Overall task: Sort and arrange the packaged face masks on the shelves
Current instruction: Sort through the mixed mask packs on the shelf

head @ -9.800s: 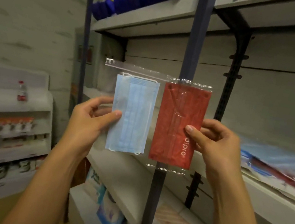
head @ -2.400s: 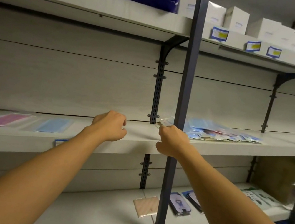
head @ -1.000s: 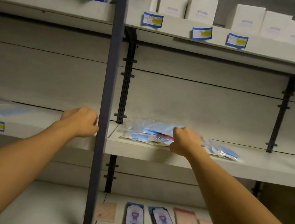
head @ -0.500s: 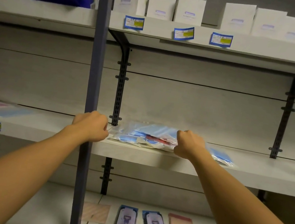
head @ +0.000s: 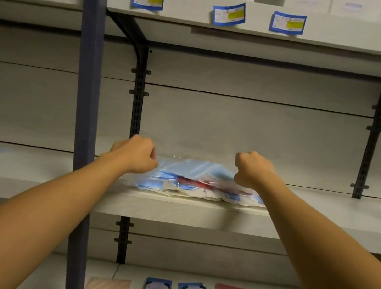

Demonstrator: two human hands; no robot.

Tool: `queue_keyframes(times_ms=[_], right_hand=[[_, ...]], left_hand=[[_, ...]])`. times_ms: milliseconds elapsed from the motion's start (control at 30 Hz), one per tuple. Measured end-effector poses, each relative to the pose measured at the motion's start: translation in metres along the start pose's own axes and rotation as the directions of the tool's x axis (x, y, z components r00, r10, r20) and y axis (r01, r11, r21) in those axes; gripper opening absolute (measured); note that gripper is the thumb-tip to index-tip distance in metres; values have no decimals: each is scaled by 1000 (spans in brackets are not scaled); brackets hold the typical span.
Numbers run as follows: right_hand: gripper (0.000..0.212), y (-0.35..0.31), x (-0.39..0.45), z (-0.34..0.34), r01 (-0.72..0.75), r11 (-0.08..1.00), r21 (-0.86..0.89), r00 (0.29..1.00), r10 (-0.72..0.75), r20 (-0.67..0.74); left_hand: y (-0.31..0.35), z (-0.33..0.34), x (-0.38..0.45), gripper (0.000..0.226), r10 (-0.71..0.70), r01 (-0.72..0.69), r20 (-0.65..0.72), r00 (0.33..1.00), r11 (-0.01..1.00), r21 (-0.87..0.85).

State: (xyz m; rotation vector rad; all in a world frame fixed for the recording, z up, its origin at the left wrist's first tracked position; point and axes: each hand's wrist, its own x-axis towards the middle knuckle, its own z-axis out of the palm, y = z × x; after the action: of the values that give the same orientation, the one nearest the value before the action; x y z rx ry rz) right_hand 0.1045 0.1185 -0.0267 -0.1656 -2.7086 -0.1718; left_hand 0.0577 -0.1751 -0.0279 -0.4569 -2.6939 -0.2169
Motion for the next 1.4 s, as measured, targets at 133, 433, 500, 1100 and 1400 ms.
queue_keyframes(times_ms=[133, 433, 500, 1100, 1400], right_hand=[[30, 13, 24, 19, -78, 990, 118, 997, 77, 17], [26, 30, 72, 59, -210, 857, 471, 976, 155, 153], [32, 34, 81, 67, -219, 833, 508, 972, 140, 190], [7, 47, 140, 127, -275, 484, 831, 957, 218, 189], [12, 45, 148, 126, -121, 337, 934, 951, 308, 12]], left_hand=[[9, 19, 26, 11, 19, -19, 2, 1000, 999, -42], [25, 50, 89, 24, 32, -21, 50, 998, 980, -199], [27, 61, 102, 26, 19, -5, 72, 997, 982, -191], [12, 109, 144, 55, -250, 218, -33, 968, 893, -394], [13, 106, 137, 46, -287, 157, -151, 946, 812, -563]])
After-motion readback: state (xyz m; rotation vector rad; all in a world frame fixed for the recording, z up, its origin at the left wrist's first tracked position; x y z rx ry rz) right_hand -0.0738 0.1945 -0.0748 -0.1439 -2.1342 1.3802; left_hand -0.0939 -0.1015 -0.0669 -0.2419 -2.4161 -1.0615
